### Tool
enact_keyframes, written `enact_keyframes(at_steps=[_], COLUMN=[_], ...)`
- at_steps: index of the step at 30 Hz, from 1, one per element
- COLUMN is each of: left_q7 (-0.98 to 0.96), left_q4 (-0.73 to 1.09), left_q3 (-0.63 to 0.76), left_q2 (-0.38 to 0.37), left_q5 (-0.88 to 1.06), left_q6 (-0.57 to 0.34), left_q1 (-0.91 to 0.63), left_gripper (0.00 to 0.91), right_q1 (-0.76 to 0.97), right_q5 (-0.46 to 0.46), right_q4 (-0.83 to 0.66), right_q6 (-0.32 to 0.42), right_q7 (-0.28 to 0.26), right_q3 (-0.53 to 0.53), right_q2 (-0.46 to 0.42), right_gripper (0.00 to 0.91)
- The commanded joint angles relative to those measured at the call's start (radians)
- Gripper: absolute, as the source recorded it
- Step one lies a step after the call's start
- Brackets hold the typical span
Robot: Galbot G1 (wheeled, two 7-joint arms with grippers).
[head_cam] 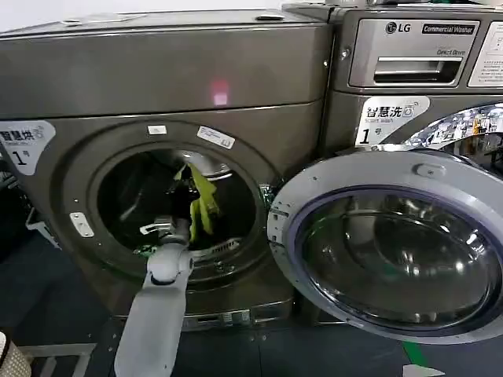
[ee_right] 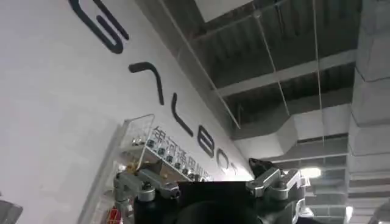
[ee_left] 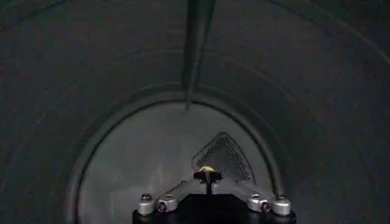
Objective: Grasp the clothes from the dryer.
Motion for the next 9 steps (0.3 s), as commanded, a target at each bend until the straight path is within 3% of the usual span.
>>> enact_keyframes(at_steps=[1, 9], left_q7=[-0.001, 0.000], left_q4=[0.005, 0.011], left_q3=[0.001, -0.002], left_q2=[0.000, -0.002], left_q5=[0.006, 0.010], left_q6=[0.000, 0.002], left_q1=[-0.005, -0.016], left_gripper=[0.000, 0.000], right_q1=[-0.001, -0.001], right_q5=[0.001, 0.002], right_q4=[0.001, -0.007], right_q6=[-0.007, -0.005], right_q7=[-0.005, -0.005], right_q3=[0.007, 0.009], right_q2=[-0.003, -0.010], right_gripper=[0.907, 0.907])
